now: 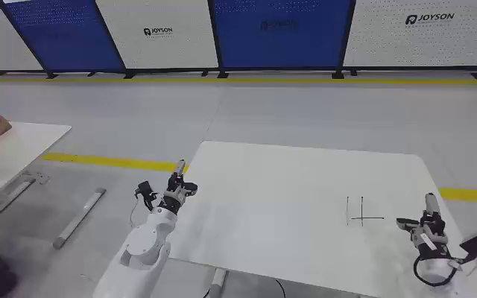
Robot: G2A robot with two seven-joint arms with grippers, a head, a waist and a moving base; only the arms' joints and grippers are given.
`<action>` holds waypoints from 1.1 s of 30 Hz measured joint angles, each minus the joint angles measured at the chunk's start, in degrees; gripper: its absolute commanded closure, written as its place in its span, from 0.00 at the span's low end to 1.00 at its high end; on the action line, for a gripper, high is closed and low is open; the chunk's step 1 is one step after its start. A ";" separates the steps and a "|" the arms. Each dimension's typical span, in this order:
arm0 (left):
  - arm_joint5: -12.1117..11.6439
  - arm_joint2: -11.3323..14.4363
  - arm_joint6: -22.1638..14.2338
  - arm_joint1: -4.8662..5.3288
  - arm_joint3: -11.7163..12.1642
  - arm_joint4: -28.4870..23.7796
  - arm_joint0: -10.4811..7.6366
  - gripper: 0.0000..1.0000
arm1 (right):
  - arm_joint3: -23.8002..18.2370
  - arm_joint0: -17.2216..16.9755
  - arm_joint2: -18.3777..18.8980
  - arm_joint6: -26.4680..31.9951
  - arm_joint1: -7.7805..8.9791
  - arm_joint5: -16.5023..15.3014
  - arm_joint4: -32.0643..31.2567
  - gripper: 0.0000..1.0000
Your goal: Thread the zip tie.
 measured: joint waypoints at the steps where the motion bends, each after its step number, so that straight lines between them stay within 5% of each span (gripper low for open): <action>1: 0.00 0.00 0.00 0.00 0.00 0.00 0.00 0.00 | 0.00 0.00 0.00 0.00 0.00 0.00 0.00 0.00; 2: 0.00 0.00 0.00 0.00 0.00 0.00 0.00 0.00 | 0.00 0.00 0.00 0.00 0.00 0.00 0.00 0.22; 3: 0.00 0.00 0.00 0.00 0.00 0.00 0.00 0.00 | 0.00 0.00 0.00 0.00 0.00 0.00 0.00 0.00; 4: 0.00 0.00 0.00 0.00 0.00 0.00 0.00 0.22 | 0.00 0.00 0.00 0.00 0.00 0.00 0.00 0.00; 5: 0.00 0.00 0.00 0.00 0.00 0.00 0.00 0.22 | 0.00 0.00 0.00 0.00 0.00 0.00 0.00 0.22; 6: 0.00 0.00 0.00 0.00 0.00 0.00 0.00 0.00 | 0.00 0.00 0.00 0.00 0.00 0.00 0.00 0.00; 7: 0.00 0.00 0.00 0.00 0.00 0.00 0.00 0.00 | 0.00 0.00 0.00 0.00 0.00 0.00 0.00 0.00; 8: 0.00 0.00 0.00 0.00 0.00 0.00 0.00 0.22 | 0.00 0.00 0.00 0.00 0.00 0.00 0.00 0.00; 9: 0.00 0.00 0.00 0.00 0.00 0.00 0.00 0.22 | 0.00 0.00 0.00 0.00 0.00 0.00 0.00 0.00; 10: 0.00 0.00 0.00 0.00 0.00 0.00 0.00 0.00 | 0.00 0.00 0.00 0.00 0.00 0.00 0.00 0.00; 13: 0.00 0.00 0.00 0.00 0.00 0.00 0.00 0.00 | 0.21 0.26 0.43 1.22 0.05 0.78 1.06 0.00; 23: 0.00 0.00 0.00 0.00 0.00 0.00 0.00 0.00 | -1.78 0.31 12.68 25.07 2.14 6.96 3.38 0.00; 28: 0.00 0.00 0.00 0.00 0.00 0.00 0.00 0.00 | -2.05 1.10 15.85 40.71 3.62 8.41 -5.35 0.00; 33: 0.00 0.00 0.00 0.00 0.00 0.00 0.00 0.00 | -2.03 1.08 15.78 38.56 3.58 8.36 -3.92 0.00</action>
